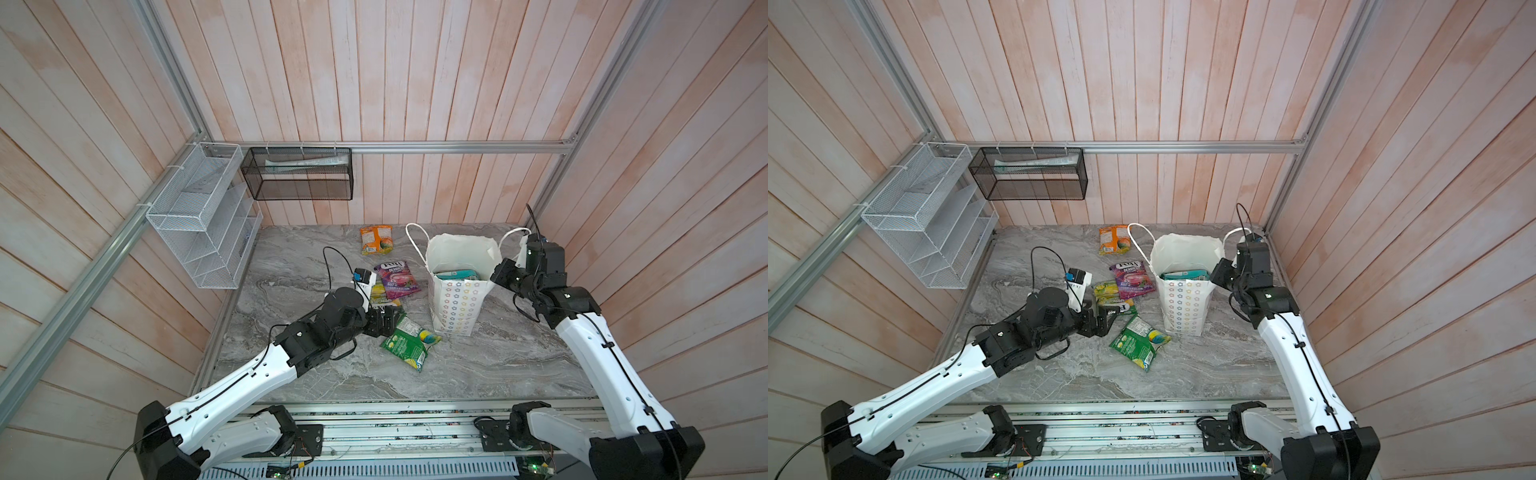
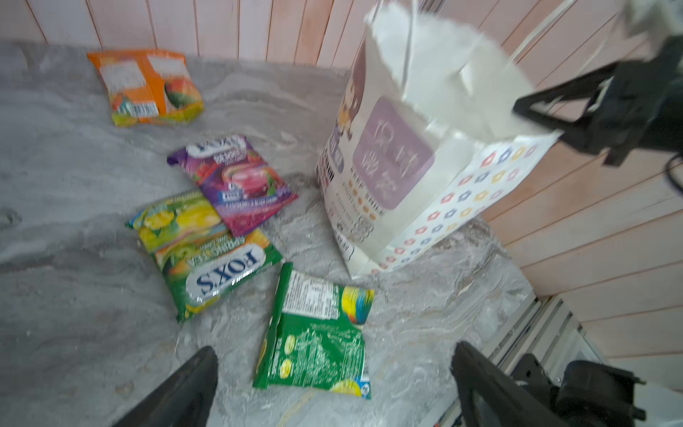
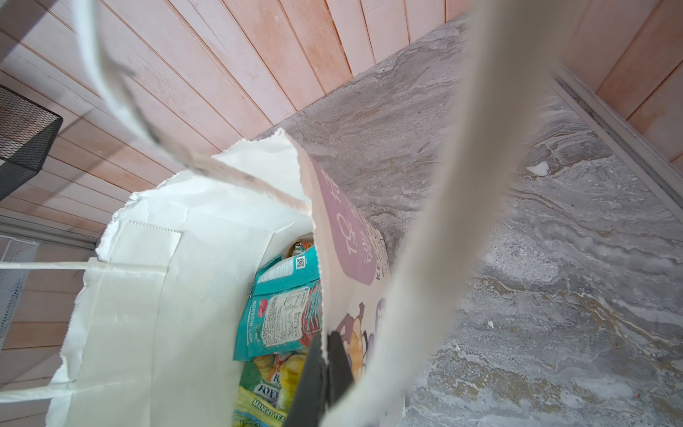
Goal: Place the snacks into the paper bag
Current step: Pick up the snack from the bottom-center of the table.
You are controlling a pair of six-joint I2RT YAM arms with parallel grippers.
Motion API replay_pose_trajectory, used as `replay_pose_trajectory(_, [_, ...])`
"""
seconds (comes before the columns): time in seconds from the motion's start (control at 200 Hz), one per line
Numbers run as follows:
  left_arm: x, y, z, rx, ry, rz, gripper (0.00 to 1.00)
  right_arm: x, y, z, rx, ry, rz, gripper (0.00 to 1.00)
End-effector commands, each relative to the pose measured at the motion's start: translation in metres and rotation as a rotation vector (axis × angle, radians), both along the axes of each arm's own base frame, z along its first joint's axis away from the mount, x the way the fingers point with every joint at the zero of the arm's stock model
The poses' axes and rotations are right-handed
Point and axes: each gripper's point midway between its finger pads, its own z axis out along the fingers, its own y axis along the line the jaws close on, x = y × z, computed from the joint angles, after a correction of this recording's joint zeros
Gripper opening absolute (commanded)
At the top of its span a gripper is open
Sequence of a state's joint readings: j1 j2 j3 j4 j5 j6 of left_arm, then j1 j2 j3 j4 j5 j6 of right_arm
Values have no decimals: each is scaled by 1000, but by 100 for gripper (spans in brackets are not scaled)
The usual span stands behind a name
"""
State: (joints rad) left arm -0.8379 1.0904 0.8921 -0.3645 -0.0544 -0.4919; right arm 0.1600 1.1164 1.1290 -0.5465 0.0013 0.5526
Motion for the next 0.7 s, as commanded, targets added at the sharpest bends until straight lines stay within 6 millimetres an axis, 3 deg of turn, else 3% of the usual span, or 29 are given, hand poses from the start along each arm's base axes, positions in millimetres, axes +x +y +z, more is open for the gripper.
replay_pose_trajectory(0.0, [-10, -1, -46, 43, 132, -12, 100, 0, -1, 14, 11, -61, 0, 0])
replay_pose_trajectory(0.105, [-11, -12, -80, 97, 198, -62, 100, 0, 1, 11, 14, -56, 12, 0])
replay_pose_trajectory(0.285, [3, -30, -114, 169, 243, -99, 100, -1, 3, 10, 10, -51, 28, 0])
replay_pose_trajectory(0.695, [28, -60, -163, 262, 329, -175, 100, -7, 9, 16, 12, -84, 79, 0])
